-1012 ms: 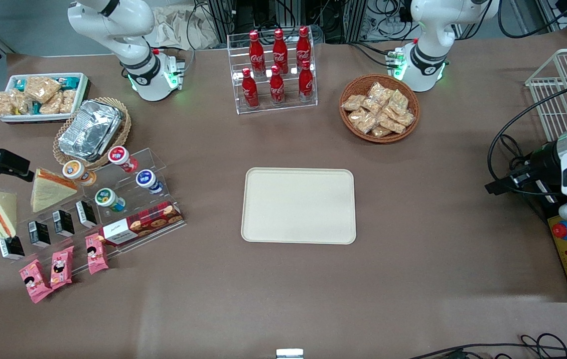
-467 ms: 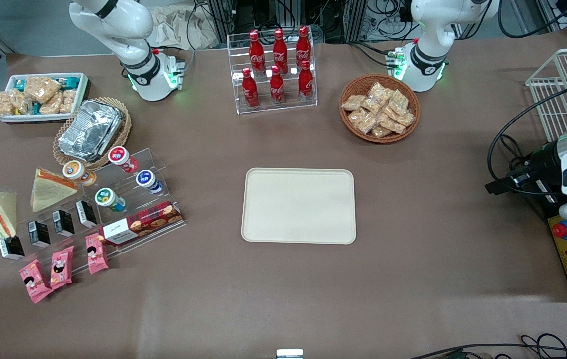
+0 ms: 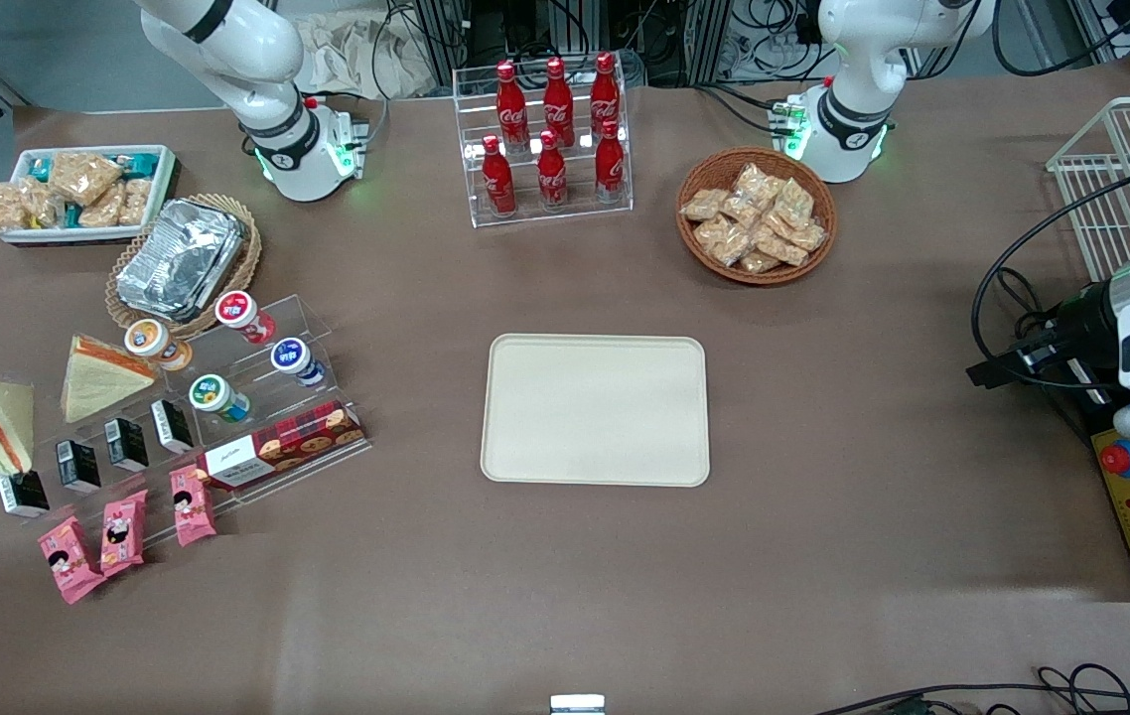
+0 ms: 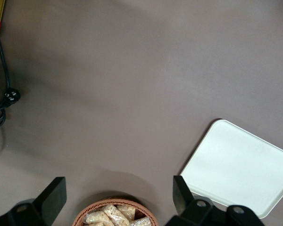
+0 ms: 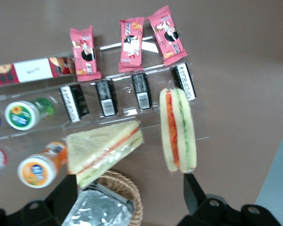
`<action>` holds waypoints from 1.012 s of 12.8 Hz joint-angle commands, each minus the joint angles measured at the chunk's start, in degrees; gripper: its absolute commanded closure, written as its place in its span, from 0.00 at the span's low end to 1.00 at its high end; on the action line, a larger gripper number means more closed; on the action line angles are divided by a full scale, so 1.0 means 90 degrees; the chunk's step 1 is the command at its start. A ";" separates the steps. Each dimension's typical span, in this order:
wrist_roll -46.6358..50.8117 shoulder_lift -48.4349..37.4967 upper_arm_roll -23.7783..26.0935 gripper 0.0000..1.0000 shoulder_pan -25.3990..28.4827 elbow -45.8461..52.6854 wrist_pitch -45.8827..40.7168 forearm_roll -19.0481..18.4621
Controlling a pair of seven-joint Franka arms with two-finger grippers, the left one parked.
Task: Place sandwich on tray
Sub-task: 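Lower the open right gripper around the upright wrapped cucumber-tomato sandwich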
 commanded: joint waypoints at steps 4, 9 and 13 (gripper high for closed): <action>-0.0912 0.0600 0.0023 0.00 -0.0416 0.0001 0.0491 -0.0185; -0.1138 0.0679 0.0014 0.00 -0.0494 -0.0477 0.1068 -0.0419; -0.1216 0.0679 0.0023 0.00 -0.0504 -0.0838 0.1449 -0.0419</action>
